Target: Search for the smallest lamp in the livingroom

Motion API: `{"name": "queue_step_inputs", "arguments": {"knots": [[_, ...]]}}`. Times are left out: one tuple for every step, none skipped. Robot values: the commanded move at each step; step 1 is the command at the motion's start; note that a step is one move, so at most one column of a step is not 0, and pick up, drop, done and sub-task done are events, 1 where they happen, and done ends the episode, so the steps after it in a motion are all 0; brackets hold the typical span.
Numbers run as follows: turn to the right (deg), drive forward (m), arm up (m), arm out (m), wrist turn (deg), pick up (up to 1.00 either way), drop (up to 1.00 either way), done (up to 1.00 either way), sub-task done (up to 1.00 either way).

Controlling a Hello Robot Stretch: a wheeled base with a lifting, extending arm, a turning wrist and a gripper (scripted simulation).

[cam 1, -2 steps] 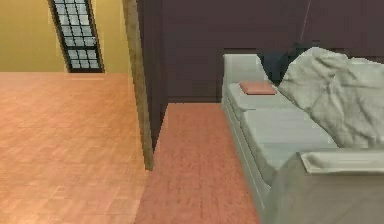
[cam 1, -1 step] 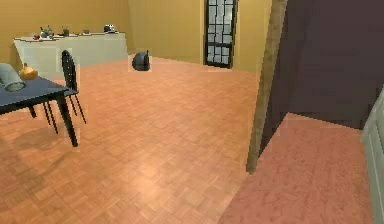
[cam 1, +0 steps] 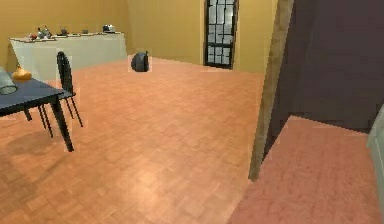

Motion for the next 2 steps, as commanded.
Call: {"name": "queue_step_inputs", "arguments": {"knots": [[15.0,0.00,0.00,0.00,0.0,0.00,0.00,0.00,0.00],[0.0,0.25,0.00,0.00,0.0,0.00,0.00,0.00,0.00]]}}
